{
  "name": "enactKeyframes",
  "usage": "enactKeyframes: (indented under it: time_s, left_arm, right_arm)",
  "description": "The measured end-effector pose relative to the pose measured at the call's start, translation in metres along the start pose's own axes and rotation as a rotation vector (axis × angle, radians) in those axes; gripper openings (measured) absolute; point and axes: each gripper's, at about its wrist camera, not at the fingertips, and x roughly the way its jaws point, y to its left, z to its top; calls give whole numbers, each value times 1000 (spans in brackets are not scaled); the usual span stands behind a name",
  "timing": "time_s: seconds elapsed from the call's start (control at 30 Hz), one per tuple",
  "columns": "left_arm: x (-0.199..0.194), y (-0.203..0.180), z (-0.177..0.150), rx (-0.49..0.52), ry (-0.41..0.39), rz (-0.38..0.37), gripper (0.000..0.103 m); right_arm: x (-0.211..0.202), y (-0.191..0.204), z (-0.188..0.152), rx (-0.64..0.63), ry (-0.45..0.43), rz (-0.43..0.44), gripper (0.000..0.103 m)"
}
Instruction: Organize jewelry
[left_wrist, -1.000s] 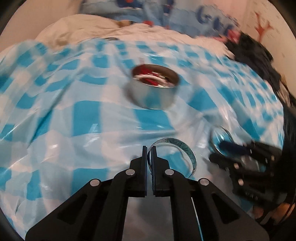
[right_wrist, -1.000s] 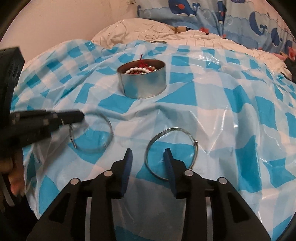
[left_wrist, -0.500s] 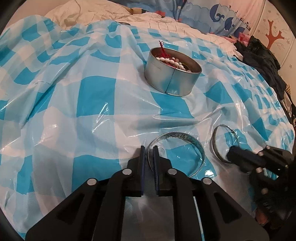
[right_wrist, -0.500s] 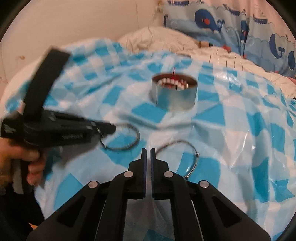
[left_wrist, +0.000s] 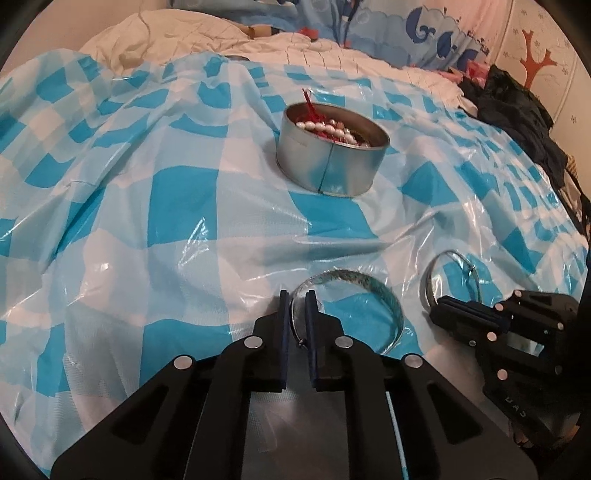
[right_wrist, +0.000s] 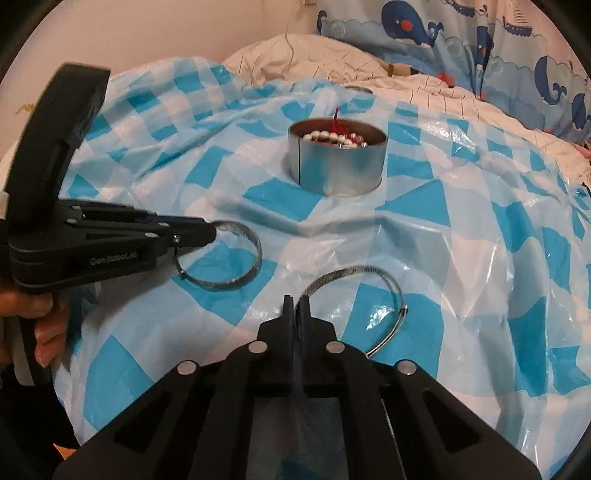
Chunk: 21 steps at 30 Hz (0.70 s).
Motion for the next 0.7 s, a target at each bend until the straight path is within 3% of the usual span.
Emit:
enactKeyframes:
  time_s: [0.1,0.27,0.47,0.5,0.6,0.7]
  left_arm:
    - [4,1,0,-13,15,-2,8]
    - [8,-3,-2,9,23,23,8]
    - [8,-4,-3,15,23,28,8]
    - [8,-4,-3,14,23,28,8]
    - [8,-4,-3,10,25,25,9]
    - [9,-5,-3,12,26,27,10]
  right_arm:
    - [-12,5,4,-7,-66,58,4]
    - [0,11,4,-29,-16,50,4]
    - [0,10,4,-16,-20,52,4]
    - [-2,9,4,-10,-27,51,8]
    - [-13,-2,6,47,-91,-10,60]
    - [-21,-14,9,100,-129,-67,61]
